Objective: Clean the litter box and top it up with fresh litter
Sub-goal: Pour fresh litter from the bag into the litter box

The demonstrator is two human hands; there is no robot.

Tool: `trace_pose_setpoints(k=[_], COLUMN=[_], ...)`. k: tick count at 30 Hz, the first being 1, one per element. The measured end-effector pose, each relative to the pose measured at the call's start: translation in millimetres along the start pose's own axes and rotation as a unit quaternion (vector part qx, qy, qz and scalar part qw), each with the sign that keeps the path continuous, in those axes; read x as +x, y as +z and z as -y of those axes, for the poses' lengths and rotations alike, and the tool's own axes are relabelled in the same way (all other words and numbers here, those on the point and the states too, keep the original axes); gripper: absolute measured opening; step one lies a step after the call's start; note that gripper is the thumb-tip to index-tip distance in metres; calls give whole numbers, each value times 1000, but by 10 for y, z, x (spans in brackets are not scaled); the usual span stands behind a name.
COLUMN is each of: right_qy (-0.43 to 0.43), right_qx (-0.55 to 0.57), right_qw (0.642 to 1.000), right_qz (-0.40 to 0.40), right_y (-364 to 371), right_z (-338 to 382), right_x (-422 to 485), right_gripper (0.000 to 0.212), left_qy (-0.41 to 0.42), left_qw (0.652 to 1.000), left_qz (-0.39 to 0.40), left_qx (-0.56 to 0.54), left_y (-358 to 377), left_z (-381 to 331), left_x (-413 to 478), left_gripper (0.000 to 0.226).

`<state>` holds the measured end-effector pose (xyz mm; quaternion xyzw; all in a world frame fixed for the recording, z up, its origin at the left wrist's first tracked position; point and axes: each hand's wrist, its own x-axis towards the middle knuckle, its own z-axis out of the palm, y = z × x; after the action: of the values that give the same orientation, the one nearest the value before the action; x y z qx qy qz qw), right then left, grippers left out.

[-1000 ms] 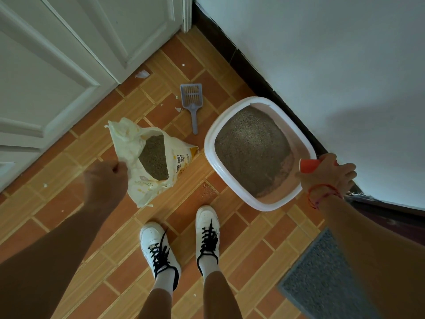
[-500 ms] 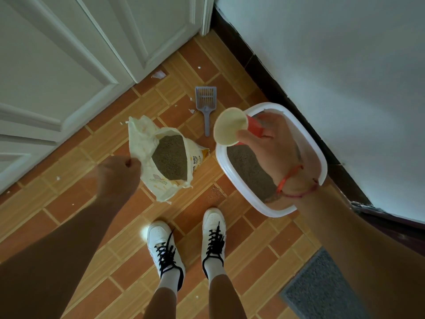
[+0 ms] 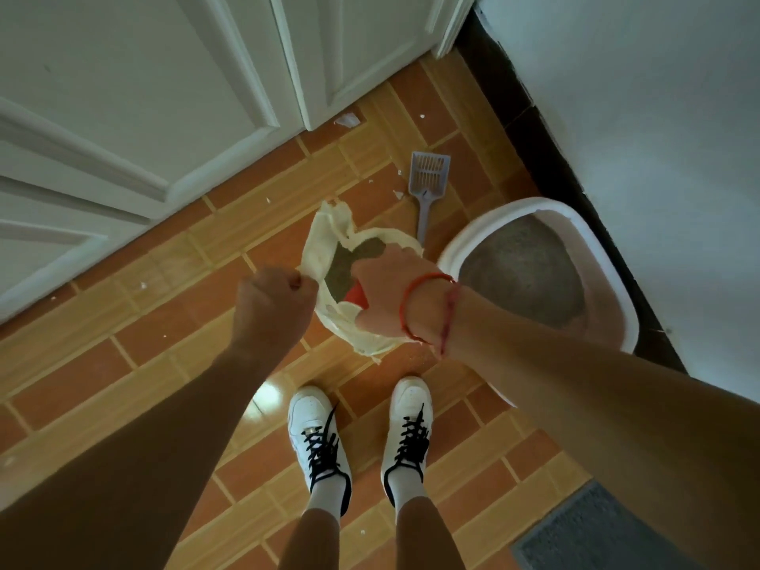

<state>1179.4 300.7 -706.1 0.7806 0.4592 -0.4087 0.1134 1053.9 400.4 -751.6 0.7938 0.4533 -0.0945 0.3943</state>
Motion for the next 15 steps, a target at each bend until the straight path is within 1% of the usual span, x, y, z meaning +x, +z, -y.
trace_pose_setpoints(k=[3,6,9,11,13,15], right_qy=[7,45,77,119,164,182], right_qx=[-80,-83,-105,-87,-66,-47], right_qw=[996,994,991,989,983,978], right_qz=[27,46,16,-8,-40,-88], right_y=[152,413,710,923,1121,1270], right_z=[99,96,51,12,-23,-42], right_x=[371,721,1016,1239,1482,1669], right_gripper=[30,31,43,53,57,56], left_qy=[13,44,72,87,114,138], left_qw=[1000,999,996,994,991,987], left_qz=[-9,-7,-9,-21,-40,-48], left_qx=[-13,-23,-51,-55,-54,-61], left_y=[5,46,98,131,165,186], left_z=[86,192,289,360,451,540], left_x=[17,48,70,90,119,150], left_gripper=[34,35,37,38,39,38])
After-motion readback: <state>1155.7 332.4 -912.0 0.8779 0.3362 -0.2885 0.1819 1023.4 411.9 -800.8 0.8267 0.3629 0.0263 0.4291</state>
